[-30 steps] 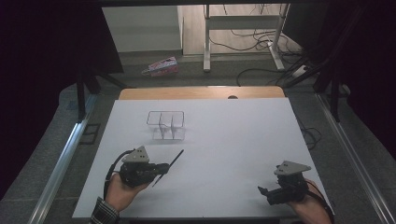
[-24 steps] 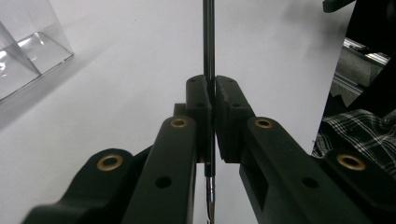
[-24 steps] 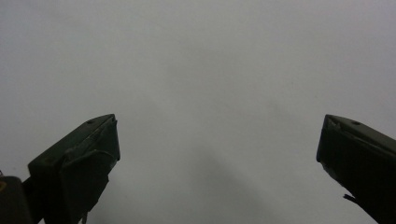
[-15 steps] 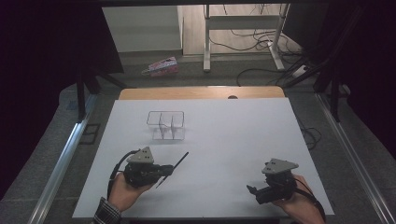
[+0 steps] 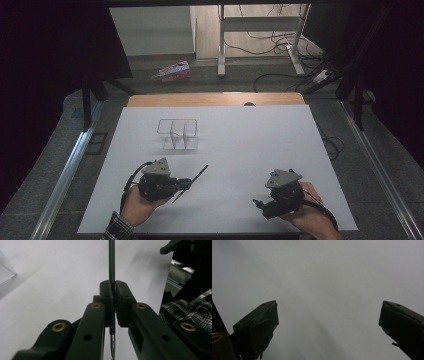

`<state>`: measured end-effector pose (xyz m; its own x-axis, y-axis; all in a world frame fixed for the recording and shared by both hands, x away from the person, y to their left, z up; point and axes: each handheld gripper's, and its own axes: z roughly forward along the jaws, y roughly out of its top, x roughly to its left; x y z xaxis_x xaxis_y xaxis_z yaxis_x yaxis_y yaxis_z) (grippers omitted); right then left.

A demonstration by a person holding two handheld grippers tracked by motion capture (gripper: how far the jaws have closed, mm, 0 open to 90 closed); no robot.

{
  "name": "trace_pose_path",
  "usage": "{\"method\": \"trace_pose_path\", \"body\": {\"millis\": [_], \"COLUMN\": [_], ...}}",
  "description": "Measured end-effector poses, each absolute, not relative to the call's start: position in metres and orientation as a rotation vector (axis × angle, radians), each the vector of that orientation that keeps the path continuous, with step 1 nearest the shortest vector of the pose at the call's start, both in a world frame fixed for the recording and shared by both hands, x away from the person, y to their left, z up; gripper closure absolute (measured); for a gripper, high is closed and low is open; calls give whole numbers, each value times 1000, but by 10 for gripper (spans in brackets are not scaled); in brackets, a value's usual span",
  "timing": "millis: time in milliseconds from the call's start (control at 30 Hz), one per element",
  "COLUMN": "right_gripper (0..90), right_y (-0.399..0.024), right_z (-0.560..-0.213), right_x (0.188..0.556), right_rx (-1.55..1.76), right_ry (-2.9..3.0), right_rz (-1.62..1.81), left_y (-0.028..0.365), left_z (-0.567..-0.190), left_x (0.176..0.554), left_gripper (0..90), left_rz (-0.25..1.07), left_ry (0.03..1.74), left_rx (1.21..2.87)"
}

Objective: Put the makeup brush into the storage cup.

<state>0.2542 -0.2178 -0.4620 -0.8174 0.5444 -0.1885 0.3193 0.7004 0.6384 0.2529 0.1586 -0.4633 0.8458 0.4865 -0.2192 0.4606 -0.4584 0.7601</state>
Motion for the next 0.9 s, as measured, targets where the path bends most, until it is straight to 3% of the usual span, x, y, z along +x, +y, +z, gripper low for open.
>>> {"method": "trace_pose_path", "body": {"millis": [733,900], "right_gripper": [150,212], "right_y": [-177,-169], "right_z": [-446,-444], "right_x": [260,259], "right_rx": [502,448], "right_ry": [2572,2569], "right_rz": [872,869], "left_y": [129,124], "left_z": [-470,-470], "left_x": [261,263], "left_gripper": [861,861], "left_rz": [-70,-93], "left_ry": [617,605], "left_rx": [2184,2201]}}
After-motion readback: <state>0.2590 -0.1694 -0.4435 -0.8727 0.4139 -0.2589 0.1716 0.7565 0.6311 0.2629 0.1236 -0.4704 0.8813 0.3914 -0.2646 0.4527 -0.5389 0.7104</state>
